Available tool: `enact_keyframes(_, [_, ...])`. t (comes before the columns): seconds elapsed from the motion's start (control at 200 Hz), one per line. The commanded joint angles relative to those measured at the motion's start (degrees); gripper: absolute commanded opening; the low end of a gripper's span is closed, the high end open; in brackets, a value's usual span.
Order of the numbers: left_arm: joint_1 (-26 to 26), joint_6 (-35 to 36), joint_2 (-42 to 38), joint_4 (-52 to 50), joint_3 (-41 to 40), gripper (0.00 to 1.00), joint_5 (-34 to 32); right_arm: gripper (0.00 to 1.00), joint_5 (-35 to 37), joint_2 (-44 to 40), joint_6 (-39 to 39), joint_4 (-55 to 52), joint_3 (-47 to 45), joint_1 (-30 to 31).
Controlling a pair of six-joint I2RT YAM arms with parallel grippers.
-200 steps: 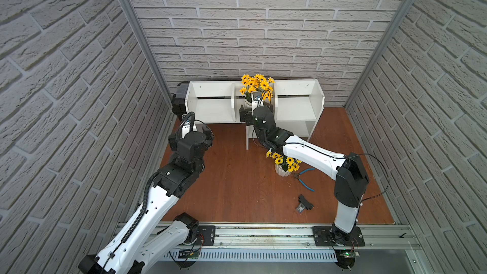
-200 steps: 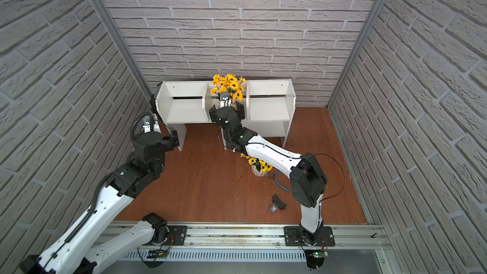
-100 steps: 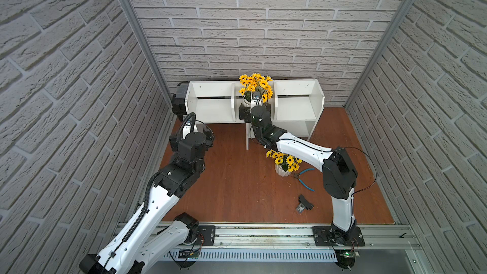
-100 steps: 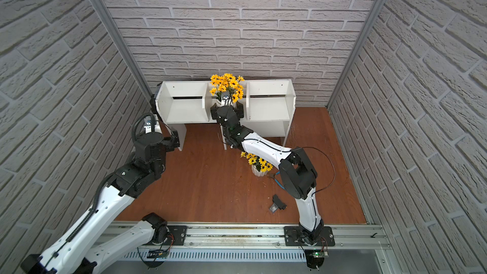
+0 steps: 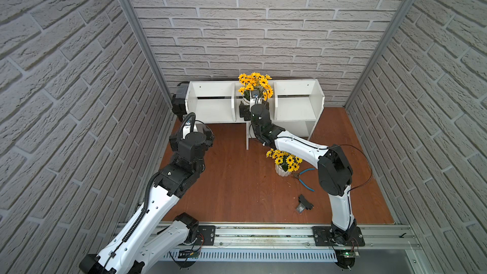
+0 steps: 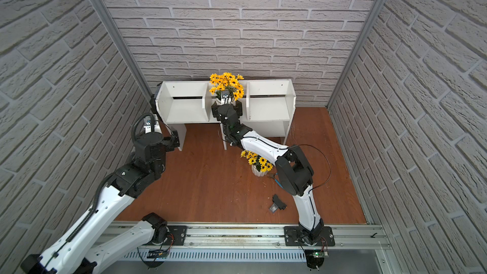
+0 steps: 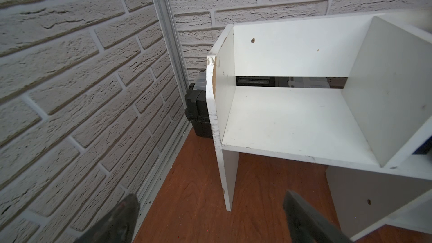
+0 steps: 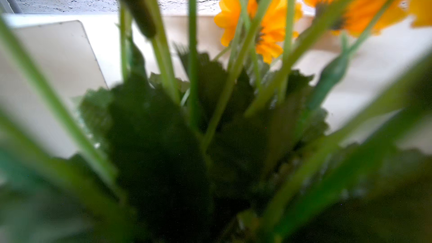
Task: Take the sunflower pots off the shelves
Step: Pick up the sunflower pot from the shelf.
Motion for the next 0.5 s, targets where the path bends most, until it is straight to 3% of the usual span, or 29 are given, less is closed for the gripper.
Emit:
enact_keyframes(0.0, [0.55,-0.91,-0.17,2.47,-0.57,0.98,-0.30,0.66,-0.80,-0.75,-0.82,3.10,-0.24,-0.65])
enact_keyframes(0.065, [0.60,-0.83,-0.18,2.37,-0.49,0.98,-0.30,0.48,-1.35,-1.30,-1.15,2.26,-0.22,-0.66])
enact_keyframes(0.16, [0.67,-0.96,-0.17,2.45,-0.57,0.98,-0.29,0.29,-1.60,-2.24,-1.52,0.60,-0.13,-0.70])
enact_keyframes(0.495, [1.17,-1.03,0.17,2.71,-0.67,0.98,-0.25,0.28,-8.14,-10.02,-3.35,-7.94,-0.82,-0.53])
